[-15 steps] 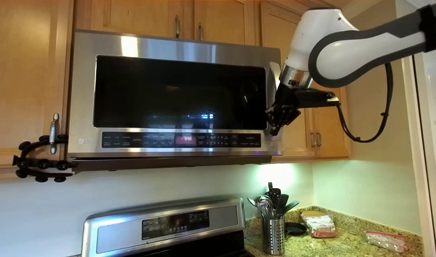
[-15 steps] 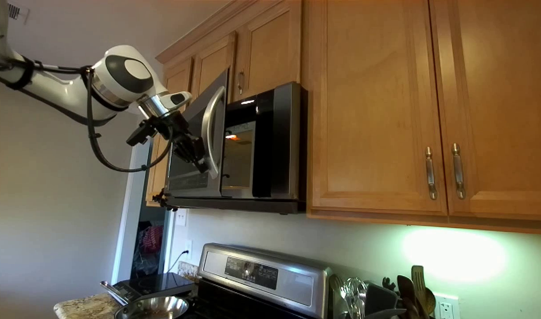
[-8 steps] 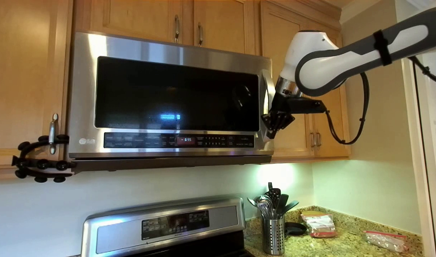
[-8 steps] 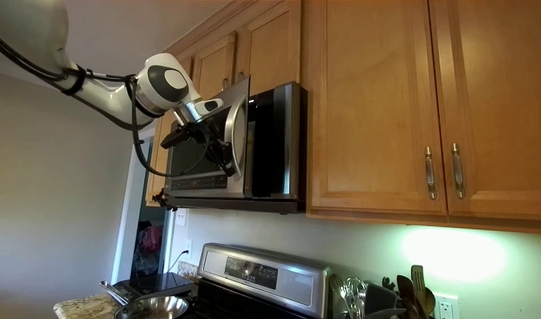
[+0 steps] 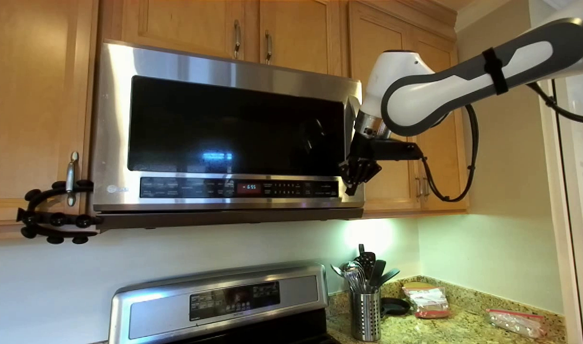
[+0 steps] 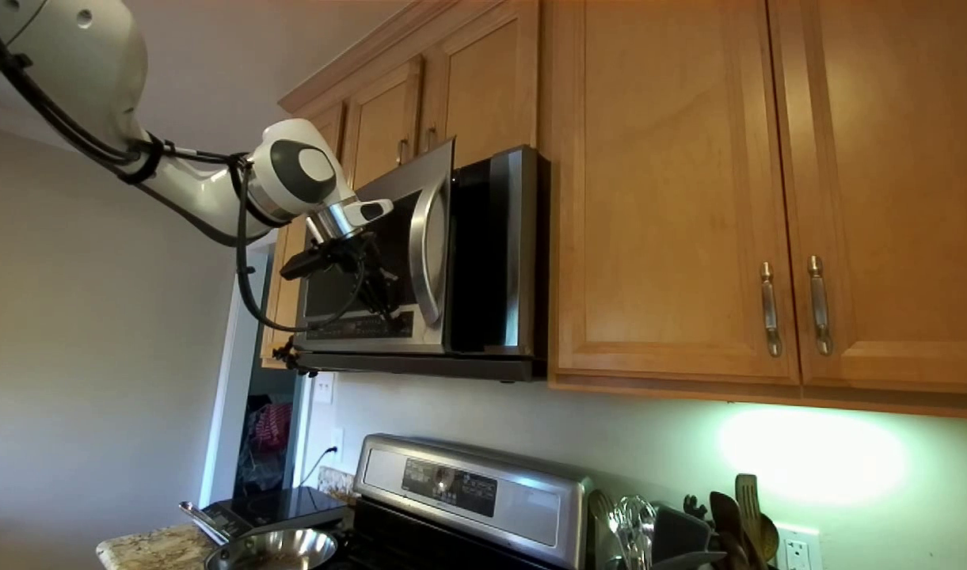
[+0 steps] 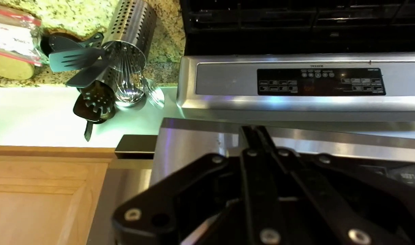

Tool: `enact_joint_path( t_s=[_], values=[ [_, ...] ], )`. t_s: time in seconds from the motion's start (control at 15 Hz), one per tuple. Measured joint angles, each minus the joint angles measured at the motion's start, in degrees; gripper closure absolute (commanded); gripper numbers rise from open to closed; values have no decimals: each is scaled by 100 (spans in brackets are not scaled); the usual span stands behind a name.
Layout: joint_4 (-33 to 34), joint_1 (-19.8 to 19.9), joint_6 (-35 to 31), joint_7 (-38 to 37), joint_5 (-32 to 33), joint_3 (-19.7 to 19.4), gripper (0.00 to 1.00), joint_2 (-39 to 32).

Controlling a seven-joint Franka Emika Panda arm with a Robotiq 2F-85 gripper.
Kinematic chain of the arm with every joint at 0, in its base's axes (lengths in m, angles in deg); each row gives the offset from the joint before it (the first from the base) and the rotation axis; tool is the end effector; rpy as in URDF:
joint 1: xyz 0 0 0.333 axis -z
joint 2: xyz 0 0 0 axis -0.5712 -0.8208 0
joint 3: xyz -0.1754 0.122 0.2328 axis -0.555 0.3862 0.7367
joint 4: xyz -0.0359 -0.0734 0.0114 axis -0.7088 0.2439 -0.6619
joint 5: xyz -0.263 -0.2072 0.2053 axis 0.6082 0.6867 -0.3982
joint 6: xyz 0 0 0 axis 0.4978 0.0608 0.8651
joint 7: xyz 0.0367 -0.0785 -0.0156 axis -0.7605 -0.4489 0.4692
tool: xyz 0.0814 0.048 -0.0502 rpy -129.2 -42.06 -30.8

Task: Close the microwave

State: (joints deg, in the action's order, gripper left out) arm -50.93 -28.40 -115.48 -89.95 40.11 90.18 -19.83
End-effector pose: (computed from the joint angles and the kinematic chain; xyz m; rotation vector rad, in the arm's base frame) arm 0.4783 0.0592 0.6534 2.8064 -0.3937 0.9923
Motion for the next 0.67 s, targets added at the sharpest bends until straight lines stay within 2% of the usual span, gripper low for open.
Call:
enact_joint_path(
  t_s=[0.27, 0.67],
  values=[
    [8, 4, 4, -218, 14, 130, 95, -16],
    [127, 127, 23, -315, 83, 18, 95, -189]
  ],
)
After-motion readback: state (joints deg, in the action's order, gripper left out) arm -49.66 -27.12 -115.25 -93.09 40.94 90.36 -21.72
